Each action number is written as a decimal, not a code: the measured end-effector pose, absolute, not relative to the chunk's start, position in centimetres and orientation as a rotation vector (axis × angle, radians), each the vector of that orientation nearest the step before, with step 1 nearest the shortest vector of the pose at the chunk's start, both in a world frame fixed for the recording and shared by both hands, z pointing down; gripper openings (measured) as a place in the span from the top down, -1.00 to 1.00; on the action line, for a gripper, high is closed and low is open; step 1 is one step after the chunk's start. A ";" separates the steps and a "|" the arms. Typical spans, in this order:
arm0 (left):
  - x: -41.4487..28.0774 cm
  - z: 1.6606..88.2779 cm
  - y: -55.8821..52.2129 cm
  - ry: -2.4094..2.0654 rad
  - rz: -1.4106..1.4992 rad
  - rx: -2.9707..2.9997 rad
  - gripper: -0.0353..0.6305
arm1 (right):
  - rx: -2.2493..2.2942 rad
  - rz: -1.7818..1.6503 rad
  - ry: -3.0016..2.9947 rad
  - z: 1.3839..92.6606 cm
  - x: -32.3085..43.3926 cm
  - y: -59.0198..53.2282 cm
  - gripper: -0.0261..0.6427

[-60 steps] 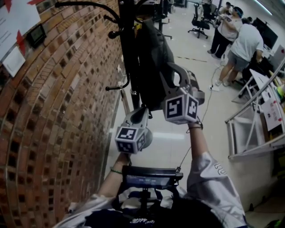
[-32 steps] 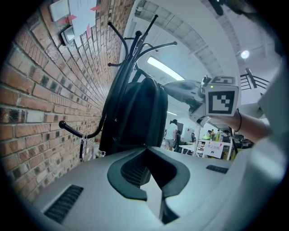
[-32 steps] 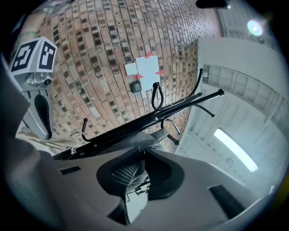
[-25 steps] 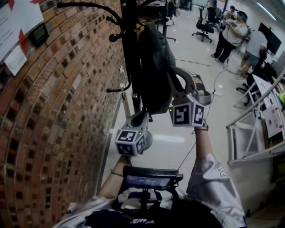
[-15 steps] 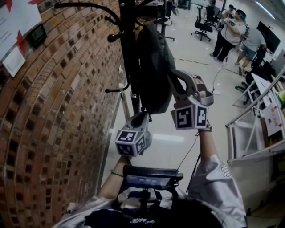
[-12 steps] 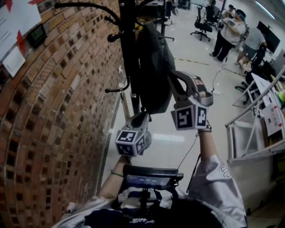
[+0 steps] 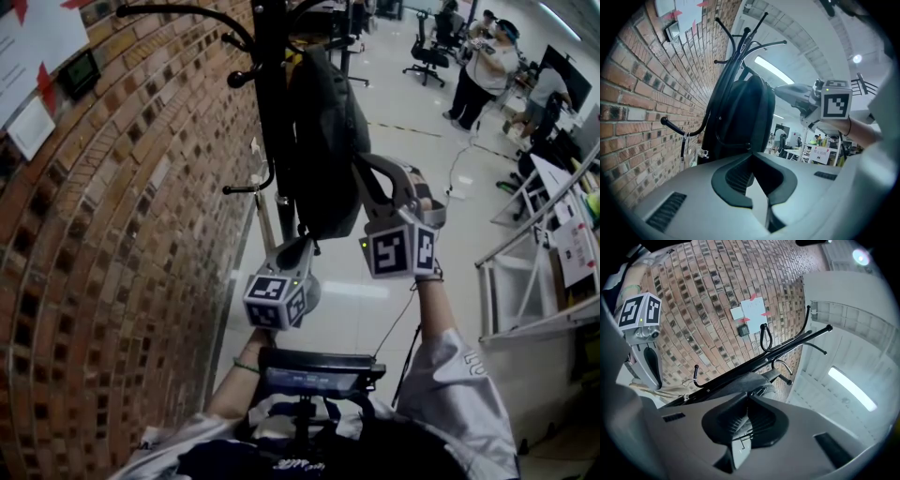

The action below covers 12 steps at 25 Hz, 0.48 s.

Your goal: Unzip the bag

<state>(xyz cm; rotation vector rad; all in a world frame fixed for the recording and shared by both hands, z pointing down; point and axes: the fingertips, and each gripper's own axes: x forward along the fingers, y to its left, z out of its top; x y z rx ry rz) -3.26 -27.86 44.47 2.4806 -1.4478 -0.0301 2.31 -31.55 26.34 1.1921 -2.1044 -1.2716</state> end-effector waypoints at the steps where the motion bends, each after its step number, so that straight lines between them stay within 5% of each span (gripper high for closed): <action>1: -3.3 44.5 -27.8 -1.449 -0.029 2.480 0.88 | 1.187 -1.271 -2.104 26.4 2.3 -31.5 0.89; 12: -3.3 45.1 -27.9 -1.447 -0.021 2.466 0.87 | 1.162 -1.248 -2.095 28.4 2.5 -31.1 0.89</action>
